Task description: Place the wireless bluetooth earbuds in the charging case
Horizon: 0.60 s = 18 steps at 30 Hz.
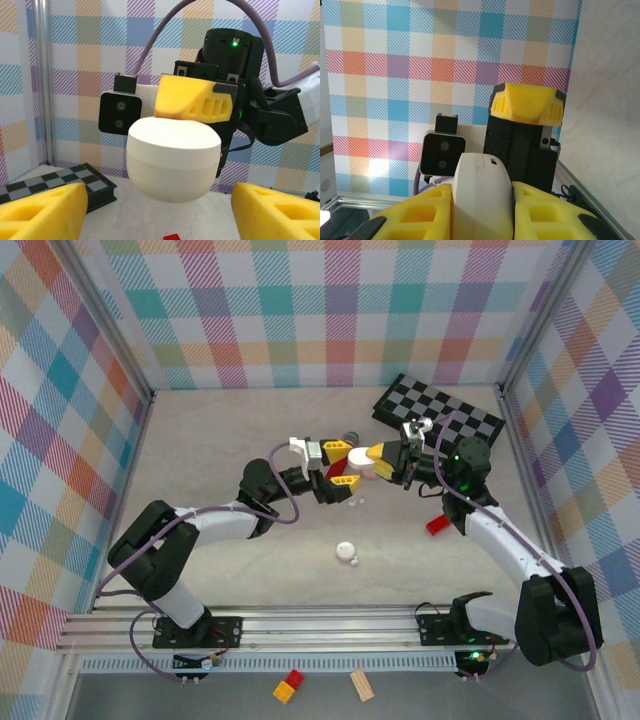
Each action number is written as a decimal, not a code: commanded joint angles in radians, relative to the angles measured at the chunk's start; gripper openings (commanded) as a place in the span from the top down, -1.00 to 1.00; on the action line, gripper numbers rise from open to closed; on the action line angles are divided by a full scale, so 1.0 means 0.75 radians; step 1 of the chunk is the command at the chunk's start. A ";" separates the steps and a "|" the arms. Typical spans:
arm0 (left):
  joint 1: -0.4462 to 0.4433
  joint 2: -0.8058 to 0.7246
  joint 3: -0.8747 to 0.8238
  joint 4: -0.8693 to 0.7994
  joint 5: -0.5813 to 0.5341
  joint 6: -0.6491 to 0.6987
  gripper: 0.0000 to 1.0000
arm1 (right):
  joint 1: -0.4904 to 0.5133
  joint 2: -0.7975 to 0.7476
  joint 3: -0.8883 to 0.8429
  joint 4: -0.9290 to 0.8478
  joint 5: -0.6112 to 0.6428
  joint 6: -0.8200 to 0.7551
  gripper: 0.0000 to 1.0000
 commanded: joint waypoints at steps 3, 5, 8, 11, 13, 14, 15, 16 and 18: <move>-0.019 0.028 0.059 0.073 0.046 0.024 -0.34 | -0.005 -0.022 0.029 0.008 -0.027 -0.012 0.64; -0.021 0.031 0.062 0.075 0.047 0.024 -0.31 | -0.005 -0.020 0.030 0.009 -0.026 -0.012 0.64; -0.029 0.032 0.069 0.073 0.050 0.022 -0.27 | -0.006 -0.016 0.028 0.009 -0.026 -0.010 0.64; -0.033 0.034 0.076 0.074 0.049 0.020 -0.22 | -0.005 -0.014 0.025 0.011 -0.024 -0.009 0.64; -0.036 0.035 0.077 0.073 0.043 0.020 -0.19 | -0.005 -0.014 0.025 0.011 -0.023 -0.009 0.64; -0.036 0.033 0.078 0.073 0.041 0.018 -0.19 | -0.005 -0.016 0.024 0.010 -0.023 -0.007 0.64; -0.036 0.032 0.077 0.074 0.039 0.018 -0.19 | -0.005 -0.016 0.024 0.009 -0.024 -0.010 0.64; -0.036 0.032 0.076 0.073 0.031 0.017 -0.19 | -0.005 -0.016 0.022 0.009 -0.022 -0.010 0.65; -0.035 0.031 0.074 0.073 0.023 0.014 -0.17 | -0.005 -0.016 0.022 0.009 -0.022 -0.010 0.65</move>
